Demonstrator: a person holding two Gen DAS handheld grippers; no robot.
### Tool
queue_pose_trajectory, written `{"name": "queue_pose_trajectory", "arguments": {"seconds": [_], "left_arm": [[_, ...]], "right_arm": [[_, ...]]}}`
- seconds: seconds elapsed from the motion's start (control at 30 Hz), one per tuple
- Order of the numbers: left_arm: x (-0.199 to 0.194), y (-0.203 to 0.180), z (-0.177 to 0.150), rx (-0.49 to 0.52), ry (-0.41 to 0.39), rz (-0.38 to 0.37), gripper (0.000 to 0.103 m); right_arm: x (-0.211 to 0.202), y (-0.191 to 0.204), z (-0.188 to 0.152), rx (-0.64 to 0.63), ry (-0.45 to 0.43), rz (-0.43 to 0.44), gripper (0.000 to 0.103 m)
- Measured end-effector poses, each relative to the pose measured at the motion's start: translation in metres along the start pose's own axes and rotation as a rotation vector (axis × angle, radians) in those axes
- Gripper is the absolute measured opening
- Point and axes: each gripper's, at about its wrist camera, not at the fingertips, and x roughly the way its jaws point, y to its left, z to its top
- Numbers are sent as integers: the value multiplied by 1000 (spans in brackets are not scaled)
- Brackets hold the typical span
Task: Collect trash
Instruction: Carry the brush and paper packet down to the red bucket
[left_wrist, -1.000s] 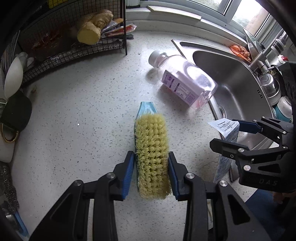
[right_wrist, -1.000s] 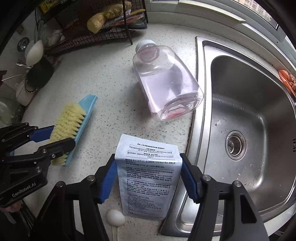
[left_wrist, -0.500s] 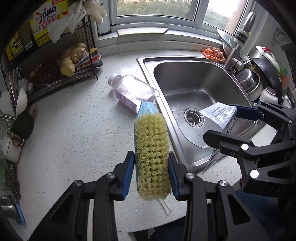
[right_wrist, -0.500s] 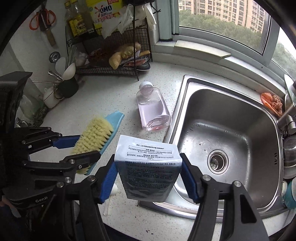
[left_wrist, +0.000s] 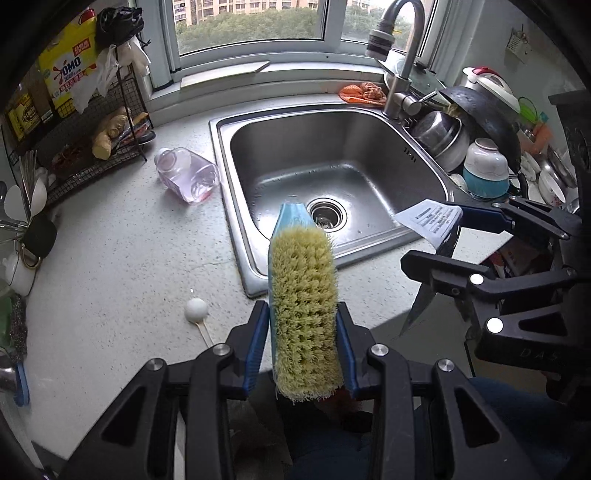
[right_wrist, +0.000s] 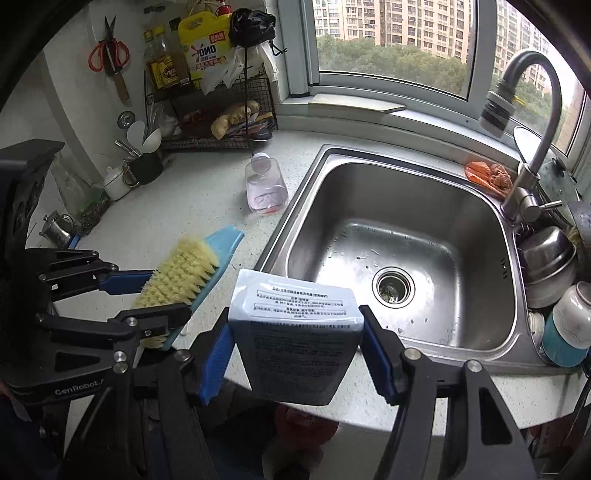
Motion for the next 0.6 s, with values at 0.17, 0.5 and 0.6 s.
{"name": "queue_pose_trajectory", "arguments": {"seconds": [0.17, 0.5, 0.6], "left_arm": [[-2, -38, -30, 0, 20, 20, 33], [52, -81, -93, -25, 172, -22, 33], [80, -85, -113, -38, 230, -40, 33]], "right_arm": [[-17, -9, -38, 10, 5, 15, 61], [1, -28, -110, 65, 110, 45, 61], [20, -33, -129, 85, 156, 37, 61]]}}
